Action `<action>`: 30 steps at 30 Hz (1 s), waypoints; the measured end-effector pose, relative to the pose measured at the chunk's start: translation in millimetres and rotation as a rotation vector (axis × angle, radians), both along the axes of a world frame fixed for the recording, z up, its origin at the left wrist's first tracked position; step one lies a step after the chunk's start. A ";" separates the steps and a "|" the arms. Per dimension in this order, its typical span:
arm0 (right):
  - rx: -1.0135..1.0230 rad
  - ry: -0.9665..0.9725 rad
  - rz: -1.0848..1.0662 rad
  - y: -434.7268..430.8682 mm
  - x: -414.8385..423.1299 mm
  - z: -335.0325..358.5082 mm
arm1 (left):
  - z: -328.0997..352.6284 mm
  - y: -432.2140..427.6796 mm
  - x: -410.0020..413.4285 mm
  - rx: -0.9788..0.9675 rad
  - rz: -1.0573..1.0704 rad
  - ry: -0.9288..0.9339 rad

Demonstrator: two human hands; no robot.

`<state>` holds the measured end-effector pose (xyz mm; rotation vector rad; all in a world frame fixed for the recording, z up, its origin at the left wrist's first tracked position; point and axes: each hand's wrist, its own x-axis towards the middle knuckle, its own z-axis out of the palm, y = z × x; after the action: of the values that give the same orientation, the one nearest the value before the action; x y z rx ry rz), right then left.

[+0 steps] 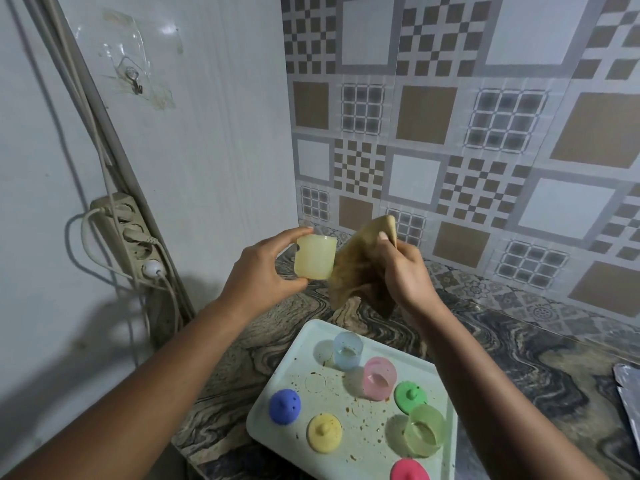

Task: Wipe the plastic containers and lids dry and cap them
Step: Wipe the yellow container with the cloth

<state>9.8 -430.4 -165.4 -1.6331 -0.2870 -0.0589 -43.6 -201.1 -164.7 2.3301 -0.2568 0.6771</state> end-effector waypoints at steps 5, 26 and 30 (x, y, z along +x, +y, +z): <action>-0.108 -0.111 0.085 19.4 -13.8 5.6 | -4.4 -5.3 1.2 0.044 -0.010 -0.060; -0.596 -0.658 0.354 5.2 -29.1 -43.1 | -2.5 10.8 6.2 0.055 0.034 -0.144; -0.268 -0.297 0.241 -3.1 -32.5 -37.0 | -4.8 12.3 6.8 0.070 0.005 -0.116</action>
<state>-22.7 -433.5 -202.4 -1.8434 -0.7443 -0.0821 -36.8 -188.9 -169.5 2.3613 -0.3320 0.8185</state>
